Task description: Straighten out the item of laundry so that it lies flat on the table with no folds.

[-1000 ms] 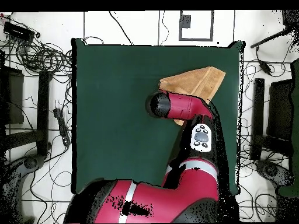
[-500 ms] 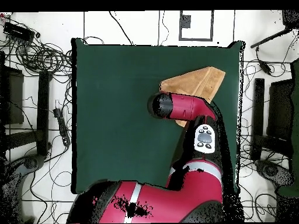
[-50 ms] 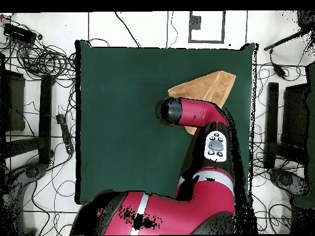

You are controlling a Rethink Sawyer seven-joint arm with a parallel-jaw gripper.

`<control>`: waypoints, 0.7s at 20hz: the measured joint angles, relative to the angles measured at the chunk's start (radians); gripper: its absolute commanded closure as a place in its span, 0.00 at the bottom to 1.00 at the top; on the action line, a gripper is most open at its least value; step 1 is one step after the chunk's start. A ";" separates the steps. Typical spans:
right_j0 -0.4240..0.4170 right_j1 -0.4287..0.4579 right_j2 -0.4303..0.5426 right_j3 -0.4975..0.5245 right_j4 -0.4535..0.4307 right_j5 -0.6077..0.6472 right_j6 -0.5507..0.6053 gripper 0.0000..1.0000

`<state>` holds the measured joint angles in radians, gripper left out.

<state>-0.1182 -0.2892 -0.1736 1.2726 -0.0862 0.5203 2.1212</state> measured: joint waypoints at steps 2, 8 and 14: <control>0.000 -0.003 0.002 0.001 0.000 0.016 0.000 1.00; 0.008 -0.028 0.004 0.008 0.000 0.150 0.000 0.00; 0.038 -0.036 -0.018 0.011 -0.024 0.241 0.000 0.00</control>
<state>-0.0800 -0.3251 -0.1918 1.2831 -0.1105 0.7610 2.1212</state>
